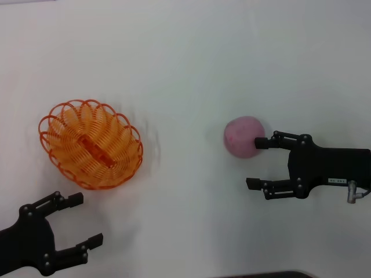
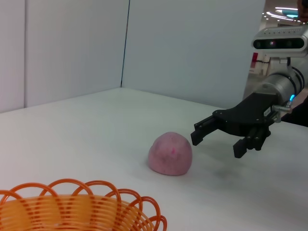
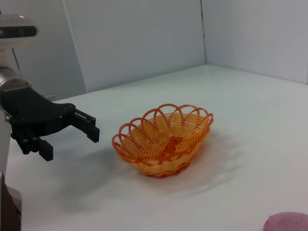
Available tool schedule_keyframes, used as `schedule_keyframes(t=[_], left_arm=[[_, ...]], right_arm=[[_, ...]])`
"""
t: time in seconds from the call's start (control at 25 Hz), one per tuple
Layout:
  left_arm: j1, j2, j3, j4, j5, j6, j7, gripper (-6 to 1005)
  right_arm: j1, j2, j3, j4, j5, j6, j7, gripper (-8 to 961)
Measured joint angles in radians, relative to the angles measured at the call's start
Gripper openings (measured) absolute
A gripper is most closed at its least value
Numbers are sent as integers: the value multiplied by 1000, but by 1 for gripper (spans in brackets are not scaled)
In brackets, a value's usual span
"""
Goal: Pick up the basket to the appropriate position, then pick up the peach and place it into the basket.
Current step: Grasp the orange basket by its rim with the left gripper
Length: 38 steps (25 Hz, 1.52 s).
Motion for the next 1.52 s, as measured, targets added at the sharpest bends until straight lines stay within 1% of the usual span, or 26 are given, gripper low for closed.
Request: schedule_keyframes(t=[0.64,0.76,0.88,1.04,1.12,1.28,1.52], left_arm=[[0,0,-4,0,5,2,-5,841],[0,1,-15,0,-1,8,-40,841],[-12,8,-26,6,-4,11,-171,841],[-52,33,-40,12,1,9,-443,840],[-68,43,-47,13,4,8,-543,840],[-91,60,-84,14,5,13,-657,840],[-97,68,-136,22,-1,12,-715,839]], right_arm=[[2,0,-3,1,3,0,-4,928],[3,0,0,3,5,0,-4,928],[4,0,3,3,6,-1,1,928],[5,0,3,3,6,-2,2,928],[7,0,3,3,6,-3,2,928],[11,0,3,3,6,-8,3,928],[14,0,3,3,6,-8,4,929]])
